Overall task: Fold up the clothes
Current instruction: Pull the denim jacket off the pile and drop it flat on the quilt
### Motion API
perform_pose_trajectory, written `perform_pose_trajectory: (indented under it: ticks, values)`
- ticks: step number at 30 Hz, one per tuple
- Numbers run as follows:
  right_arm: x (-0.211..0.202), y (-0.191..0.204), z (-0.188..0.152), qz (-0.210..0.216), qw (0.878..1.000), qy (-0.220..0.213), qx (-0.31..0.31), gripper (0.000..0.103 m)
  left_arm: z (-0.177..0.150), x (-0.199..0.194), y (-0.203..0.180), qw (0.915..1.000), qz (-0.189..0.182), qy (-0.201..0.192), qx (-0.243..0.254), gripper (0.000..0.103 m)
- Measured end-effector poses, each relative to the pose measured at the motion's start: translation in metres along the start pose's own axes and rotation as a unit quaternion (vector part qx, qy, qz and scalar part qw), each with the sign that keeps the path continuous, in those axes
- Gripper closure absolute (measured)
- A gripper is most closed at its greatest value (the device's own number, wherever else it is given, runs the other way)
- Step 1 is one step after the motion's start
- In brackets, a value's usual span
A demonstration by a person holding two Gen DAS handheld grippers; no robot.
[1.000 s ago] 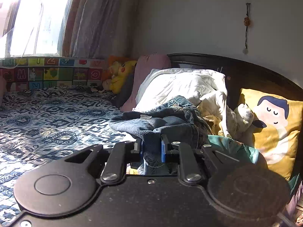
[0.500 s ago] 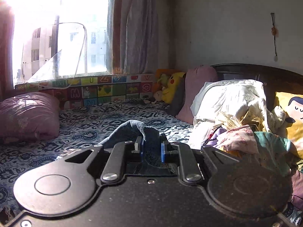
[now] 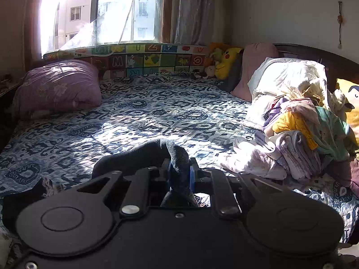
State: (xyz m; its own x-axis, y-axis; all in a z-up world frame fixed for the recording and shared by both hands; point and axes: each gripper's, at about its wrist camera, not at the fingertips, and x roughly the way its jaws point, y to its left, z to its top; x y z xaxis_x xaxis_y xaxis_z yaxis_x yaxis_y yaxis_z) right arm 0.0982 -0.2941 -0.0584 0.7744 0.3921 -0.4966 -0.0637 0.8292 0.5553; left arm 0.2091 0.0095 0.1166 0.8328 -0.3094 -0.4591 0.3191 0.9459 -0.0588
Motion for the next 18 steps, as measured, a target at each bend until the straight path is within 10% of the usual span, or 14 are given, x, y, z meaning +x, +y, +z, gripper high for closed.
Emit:
perform_pose_trajectory:
  ticks: [15, 18]
  values:
    - [0.0, 0.057, -0.046, 0.014, 0.994, 0.034, -0.099, 0.001, -0.225, -0.065, 0.033, 0.9792, -0.039, 0.138, -0.143, 0.086]
    - [0.003, 0.069, -0.054, 0.008, 0.991, 0.043, -0.128, 0.001, -0.248, -0.075, 0.043, 0.9703, -0.029, 0.15, -0.188, 0.042]
